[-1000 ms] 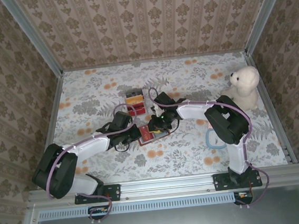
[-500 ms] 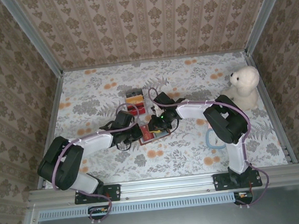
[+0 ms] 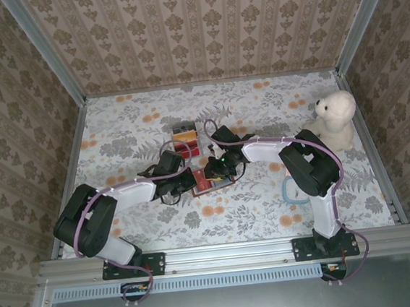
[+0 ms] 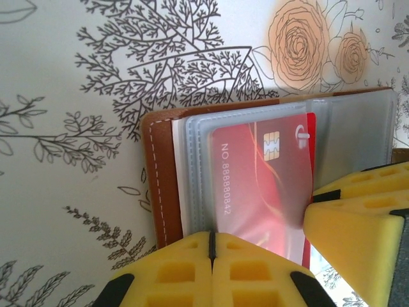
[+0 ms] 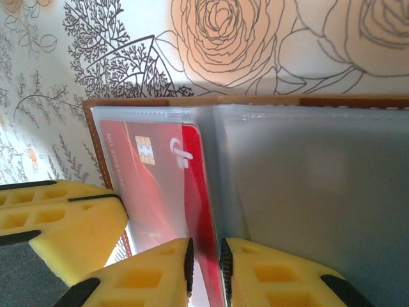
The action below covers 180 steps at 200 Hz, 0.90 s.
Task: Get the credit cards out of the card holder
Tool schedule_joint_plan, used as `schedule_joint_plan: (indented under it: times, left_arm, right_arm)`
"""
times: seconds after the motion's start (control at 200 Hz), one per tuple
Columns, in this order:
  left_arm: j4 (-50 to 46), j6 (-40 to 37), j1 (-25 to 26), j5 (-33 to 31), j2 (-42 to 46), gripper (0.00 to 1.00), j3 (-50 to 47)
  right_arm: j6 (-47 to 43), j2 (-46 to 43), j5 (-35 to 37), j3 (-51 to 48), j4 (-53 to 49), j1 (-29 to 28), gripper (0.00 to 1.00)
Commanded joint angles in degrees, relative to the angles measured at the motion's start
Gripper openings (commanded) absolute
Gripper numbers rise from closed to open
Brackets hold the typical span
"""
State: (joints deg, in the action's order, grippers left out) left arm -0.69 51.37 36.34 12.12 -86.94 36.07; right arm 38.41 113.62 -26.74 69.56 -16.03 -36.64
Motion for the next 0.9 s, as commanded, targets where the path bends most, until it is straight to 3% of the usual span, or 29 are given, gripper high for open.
schedule_joint_plan:
  times: [0.0, 0.14, 0.37, 0.895]
  left_arm:
    - [-8.6, -0.3, 0.2, -3.6, -4.0, 0.00, -2.2]
    - [-8.5, -0.4, 0.2, -3.8, -4.8, 0.00, -2.1]
    - [-5.7, -0.7, 0.2, -1.5, -6.5, 0.00, -2.1]
    - [-2.7, -0.3, 1.0, 0.4, -7.7, 0.00, -3.9]
  right_arm:
    - [-2.0, -0.6, 8.5, -0.7, -5.2, -0.6, 0.25]
    - [-1.9, -0.6, 8.2, -1.4, -4.4, -0.6, 0.24]
    - [0.4, 1.4, -4.5, -3.4, 4.3, -0.5, 0.17]
    - [6.8, 1.6, -16.2, -7.1, 21.1, 0.6, 0.16]
